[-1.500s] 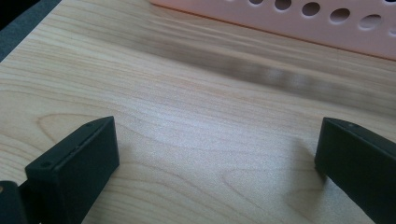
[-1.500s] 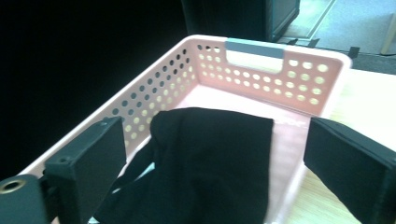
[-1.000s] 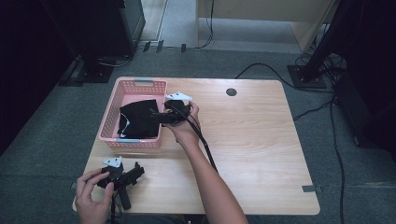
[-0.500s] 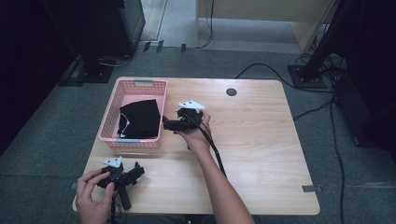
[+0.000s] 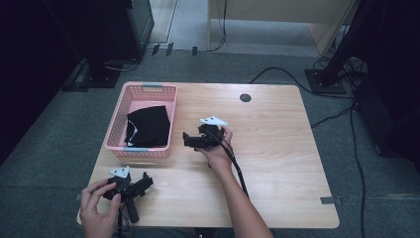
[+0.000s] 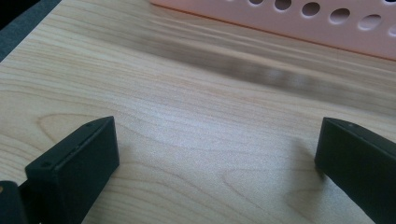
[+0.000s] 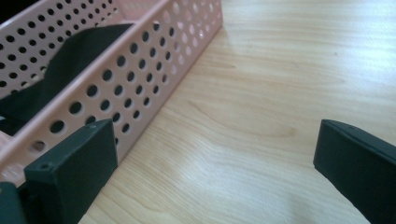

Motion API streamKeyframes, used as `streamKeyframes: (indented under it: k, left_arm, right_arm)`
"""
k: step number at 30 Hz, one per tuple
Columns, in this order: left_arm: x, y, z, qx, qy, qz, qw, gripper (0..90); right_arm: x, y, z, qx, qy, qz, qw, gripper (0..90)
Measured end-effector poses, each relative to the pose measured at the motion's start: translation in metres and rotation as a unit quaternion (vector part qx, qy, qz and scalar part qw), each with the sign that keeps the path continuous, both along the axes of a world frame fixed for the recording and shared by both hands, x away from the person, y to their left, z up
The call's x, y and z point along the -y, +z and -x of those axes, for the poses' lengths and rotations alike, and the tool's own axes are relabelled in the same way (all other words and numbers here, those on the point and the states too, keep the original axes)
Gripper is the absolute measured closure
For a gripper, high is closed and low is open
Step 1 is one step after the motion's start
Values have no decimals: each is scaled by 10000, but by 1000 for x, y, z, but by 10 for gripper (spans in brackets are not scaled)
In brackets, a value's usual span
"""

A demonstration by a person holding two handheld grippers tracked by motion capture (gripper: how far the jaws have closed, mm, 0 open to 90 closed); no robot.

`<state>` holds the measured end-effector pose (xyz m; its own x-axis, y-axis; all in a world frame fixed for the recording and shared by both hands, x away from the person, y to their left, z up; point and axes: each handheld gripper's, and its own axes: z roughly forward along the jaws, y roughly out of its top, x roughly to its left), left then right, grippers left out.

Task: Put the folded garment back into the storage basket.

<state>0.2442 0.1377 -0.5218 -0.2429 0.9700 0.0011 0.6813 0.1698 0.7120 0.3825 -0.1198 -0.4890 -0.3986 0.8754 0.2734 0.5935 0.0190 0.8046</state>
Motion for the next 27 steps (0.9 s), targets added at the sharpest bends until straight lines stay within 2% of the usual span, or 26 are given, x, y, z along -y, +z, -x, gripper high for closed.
streamKeyframes:
  k: [13,19,21,24,27]
  left_arm:
    - [0,0,0,0,0,5,10000,0]
    - [0,0,0,1,1,6,10000,0]
    - [0,0,0,-10,-5,0,10000,0]
    - [0,0,0,-11,-5,0,10000,0]
    - [0,0,0,-8,-6,1,10000,0]
  right_arm:
    - [11,-25,12,-183,5,353,9992,0]
    - [16,-32,18,-224,-72,520,9984,0]
    - [18,-34,20,-242,-100,645,9976,0]
    - [20,-35,21,-399,-125,673,9969,0]
    - [20,-35,24,-421,-130,923,9948,0]
